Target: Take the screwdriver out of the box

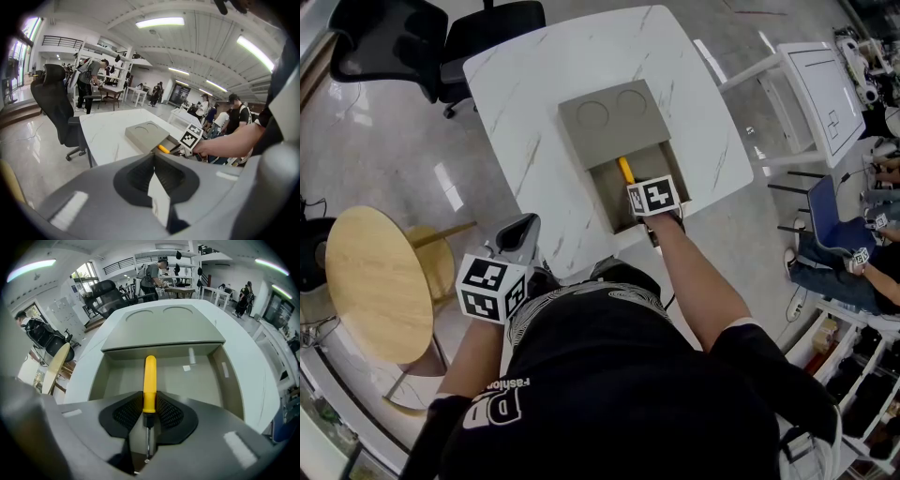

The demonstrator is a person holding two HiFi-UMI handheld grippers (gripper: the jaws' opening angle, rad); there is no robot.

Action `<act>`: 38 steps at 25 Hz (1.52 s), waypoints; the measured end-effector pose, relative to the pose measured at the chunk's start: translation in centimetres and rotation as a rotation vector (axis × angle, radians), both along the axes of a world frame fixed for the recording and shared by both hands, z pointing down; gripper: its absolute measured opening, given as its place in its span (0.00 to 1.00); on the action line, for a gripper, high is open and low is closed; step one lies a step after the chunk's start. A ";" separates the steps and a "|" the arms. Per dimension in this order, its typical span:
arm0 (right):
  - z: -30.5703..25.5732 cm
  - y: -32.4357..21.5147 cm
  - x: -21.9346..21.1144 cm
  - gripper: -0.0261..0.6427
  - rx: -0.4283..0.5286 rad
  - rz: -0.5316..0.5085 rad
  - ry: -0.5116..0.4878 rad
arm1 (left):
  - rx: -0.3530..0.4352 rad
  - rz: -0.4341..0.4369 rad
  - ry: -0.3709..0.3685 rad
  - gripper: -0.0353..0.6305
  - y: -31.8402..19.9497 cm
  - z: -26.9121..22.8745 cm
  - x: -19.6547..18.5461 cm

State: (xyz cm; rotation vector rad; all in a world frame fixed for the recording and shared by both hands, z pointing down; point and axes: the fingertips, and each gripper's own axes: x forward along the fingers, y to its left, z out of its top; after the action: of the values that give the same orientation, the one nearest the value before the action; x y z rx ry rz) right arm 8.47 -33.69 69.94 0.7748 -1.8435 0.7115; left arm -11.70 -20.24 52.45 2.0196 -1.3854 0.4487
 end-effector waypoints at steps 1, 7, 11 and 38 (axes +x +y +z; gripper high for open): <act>0.0 0.0 0.0 0.16 -0.002 0.000 0.002 | 0.000 0.000 0.001 0.14 0.0 0.0 0.0; 0.2 -0.1 0.0 0.16 0.001 -0.004 0.004 | 0.007 0.015 0.003 0.14 -0.2 -0.1 0.1; 0.1 -0.2 0.1 0.16 -0.004 0.010 -0.003 | 0.017 0.028 0.004 0.14 -0.3 -0.5 0.3; -10.0 1.5 -0.1 0.15 0.169 0.133 -0.292 | 0.091 0.125 0.026 0.14 -1.0 -3.0 3.0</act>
State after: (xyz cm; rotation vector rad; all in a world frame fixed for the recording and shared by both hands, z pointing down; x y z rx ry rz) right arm 8.42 -32.14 59.98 0.9504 -2.1513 0.7942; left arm -8.70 -21.28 49.41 2.1864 -1.2899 0.4188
